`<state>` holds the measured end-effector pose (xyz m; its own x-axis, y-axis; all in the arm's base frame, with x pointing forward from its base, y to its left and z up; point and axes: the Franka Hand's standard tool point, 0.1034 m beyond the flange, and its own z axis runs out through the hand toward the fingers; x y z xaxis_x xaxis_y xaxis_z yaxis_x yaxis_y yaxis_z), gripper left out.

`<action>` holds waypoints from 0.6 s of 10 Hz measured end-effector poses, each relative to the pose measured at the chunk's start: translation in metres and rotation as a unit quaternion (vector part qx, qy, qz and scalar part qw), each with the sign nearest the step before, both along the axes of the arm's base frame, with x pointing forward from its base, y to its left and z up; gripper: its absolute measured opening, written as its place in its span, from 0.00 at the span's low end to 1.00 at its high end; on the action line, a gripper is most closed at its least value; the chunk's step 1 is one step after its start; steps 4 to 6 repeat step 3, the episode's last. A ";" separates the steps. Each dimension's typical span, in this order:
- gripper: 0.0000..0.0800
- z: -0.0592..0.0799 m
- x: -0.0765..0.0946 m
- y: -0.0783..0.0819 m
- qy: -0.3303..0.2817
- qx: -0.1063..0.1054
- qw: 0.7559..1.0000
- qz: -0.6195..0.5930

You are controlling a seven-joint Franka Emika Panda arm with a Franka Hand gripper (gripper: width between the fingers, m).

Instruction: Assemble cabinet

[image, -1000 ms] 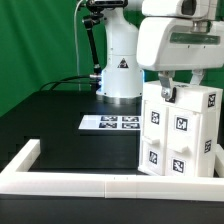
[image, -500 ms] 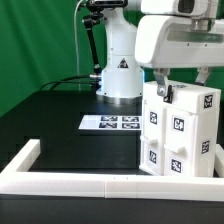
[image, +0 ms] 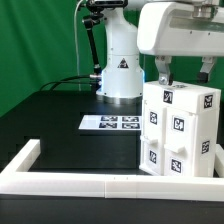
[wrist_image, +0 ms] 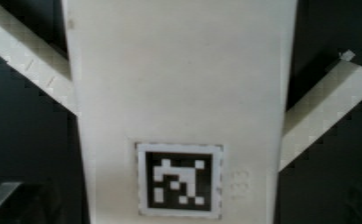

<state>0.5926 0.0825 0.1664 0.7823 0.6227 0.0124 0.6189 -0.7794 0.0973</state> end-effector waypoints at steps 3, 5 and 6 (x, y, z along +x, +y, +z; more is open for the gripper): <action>1.00 0.000 0.000 0.000 0.000 0.000 1.000 0.000; 1.00 0.000 0.000 0.000 0.000 0.000 1.000 0.000; 1.00 0.000 0.000 0.000 0.000 0.000 1.000 0.000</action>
Offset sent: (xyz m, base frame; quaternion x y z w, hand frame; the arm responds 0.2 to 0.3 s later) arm 0.0000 0.0000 0.0000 0.0000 0.0000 0.0000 1.0000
